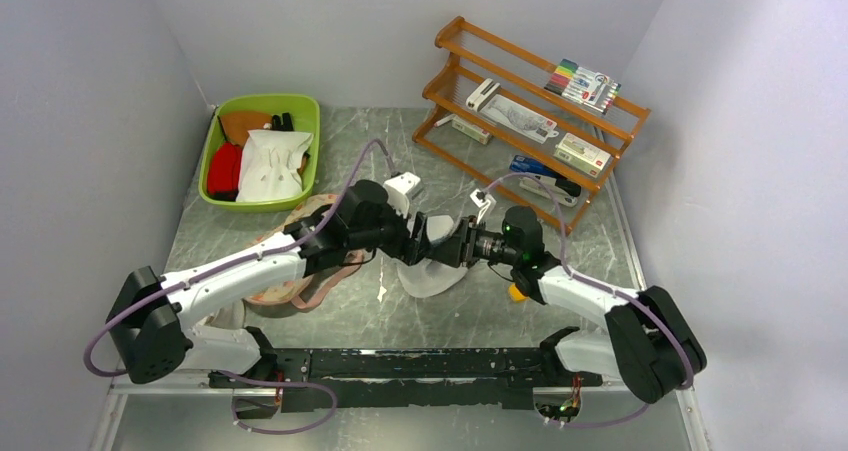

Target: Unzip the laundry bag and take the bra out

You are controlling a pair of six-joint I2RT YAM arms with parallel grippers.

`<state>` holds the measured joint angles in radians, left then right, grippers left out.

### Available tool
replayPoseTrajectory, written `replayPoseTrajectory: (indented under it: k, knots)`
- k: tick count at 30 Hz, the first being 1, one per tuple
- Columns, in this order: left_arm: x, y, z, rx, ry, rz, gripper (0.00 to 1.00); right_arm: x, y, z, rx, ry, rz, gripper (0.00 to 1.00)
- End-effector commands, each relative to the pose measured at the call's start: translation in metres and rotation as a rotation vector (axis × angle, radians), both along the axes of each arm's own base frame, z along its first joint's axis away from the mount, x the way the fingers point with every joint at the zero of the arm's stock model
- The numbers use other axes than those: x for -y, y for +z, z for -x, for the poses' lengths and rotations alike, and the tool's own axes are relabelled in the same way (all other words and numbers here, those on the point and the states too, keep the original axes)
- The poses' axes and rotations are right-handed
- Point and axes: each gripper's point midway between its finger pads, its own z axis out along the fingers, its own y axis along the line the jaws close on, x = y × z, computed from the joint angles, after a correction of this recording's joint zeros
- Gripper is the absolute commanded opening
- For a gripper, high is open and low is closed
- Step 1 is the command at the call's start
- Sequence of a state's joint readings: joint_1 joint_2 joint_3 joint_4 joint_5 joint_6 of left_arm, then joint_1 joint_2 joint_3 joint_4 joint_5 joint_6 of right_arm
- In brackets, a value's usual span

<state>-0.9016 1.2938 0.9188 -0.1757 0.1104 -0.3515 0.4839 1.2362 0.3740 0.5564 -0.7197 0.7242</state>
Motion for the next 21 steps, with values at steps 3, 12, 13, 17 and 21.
replayPoseTrajectory:
  k: [3, 12, 13, 17, 21]
  knots:
    - [0.018, 0.033, -0.024, -0.066, 0.116, 0.033, 0.85, 0.025, 0.006, -0.025, 0.039, -0.219, 0.123, 0.38]
    - [0.049, 0.038, -0.043, -0.073, 0.045, 0.050, 0.90, 0.126, 0.004, -0.048, -0.007, -0.736, 0.492, 0.59]
    - [0.052, 0.035, -0.044, -0.080, 0.040, 0.040, 0.91, 0.134, 0.006, -0.049, 0.002, -0.771, 0.514, 0.62]
    - [0.068, 0.026, -0.047, -0.113, -0.012, 0.011, 0.90, 0.158, 0.010, -0.050, 0.015, -0.868, 0.571, 0.64]
    - [0.077, 0.013, -0.042, -0.137, -0.070, -0.054, 0.86, 0.173, 0.018, -0.053, 0.042, -0.924, 0.589, 0.62]
